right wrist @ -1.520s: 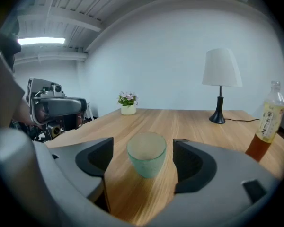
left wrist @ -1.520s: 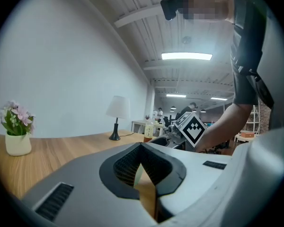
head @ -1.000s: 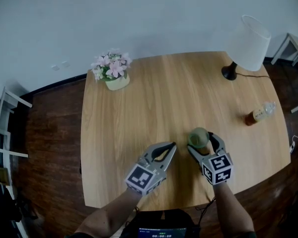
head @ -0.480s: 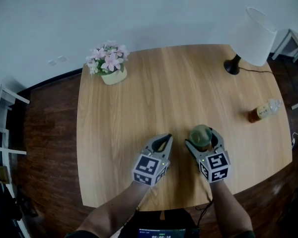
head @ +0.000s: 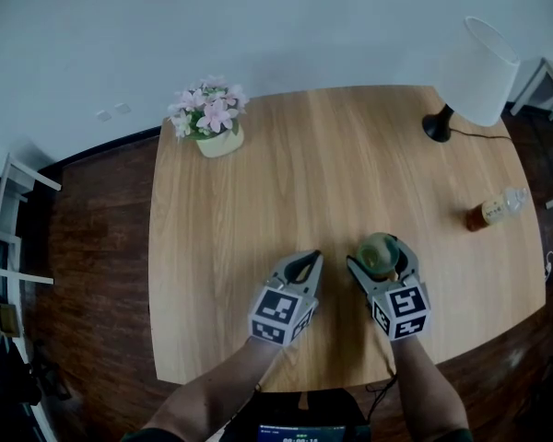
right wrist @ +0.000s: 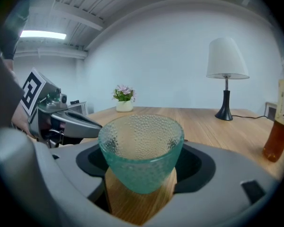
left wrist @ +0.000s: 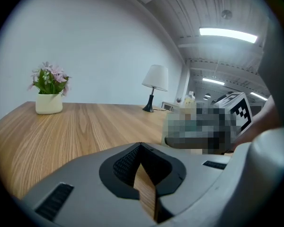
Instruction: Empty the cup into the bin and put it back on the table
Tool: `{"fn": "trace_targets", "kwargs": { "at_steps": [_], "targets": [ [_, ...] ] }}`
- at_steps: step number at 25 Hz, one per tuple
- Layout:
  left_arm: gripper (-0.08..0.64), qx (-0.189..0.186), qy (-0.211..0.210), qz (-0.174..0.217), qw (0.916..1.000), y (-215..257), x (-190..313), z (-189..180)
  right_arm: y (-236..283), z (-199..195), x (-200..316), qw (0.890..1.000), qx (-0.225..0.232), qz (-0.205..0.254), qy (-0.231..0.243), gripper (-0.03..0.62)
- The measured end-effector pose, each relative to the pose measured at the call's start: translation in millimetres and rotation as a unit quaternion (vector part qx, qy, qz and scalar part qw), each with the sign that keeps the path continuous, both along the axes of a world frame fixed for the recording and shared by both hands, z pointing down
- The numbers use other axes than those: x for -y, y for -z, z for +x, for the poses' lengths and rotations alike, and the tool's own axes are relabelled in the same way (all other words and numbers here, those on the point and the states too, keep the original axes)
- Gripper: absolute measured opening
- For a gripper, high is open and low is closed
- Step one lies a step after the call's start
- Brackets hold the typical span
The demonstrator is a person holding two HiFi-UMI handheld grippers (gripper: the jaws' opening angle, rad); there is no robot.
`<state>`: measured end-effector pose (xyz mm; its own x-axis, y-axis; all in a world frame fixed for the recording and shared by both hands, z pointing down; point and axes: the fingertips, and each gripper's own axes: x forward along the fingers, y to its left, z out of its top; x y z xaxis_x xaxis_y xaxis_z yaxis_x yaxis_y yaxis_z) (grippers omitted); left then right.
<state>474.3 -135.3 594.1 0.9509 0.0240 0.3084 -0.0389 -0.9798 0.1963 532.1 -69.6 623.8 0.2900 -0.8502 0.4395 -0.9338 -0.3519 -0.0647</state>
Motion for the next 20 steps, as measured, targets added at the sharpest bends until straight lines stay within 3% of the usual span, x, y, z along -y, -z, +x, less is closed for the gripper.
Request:
{"fn": "trace_targets", "kwargs": {
  "at_steps": [11, 20],
  "targets": [
    [-0.008, -0.042, 0.025, 0.024, 0.9985, 62.5, -7.0, -27.3, 73.7, -14.2, -12.2, 0.999, 0.007, 0.049, 0.011, 0.390],
    [-0.008, -0.120, 0.053, 0.081, 0.9880, 151.6, -19.5, -77.0, 160.1, -55.4, -14.8, 0.993, -0.023, 0.086, 0.074, 0.390]
  ]
}}
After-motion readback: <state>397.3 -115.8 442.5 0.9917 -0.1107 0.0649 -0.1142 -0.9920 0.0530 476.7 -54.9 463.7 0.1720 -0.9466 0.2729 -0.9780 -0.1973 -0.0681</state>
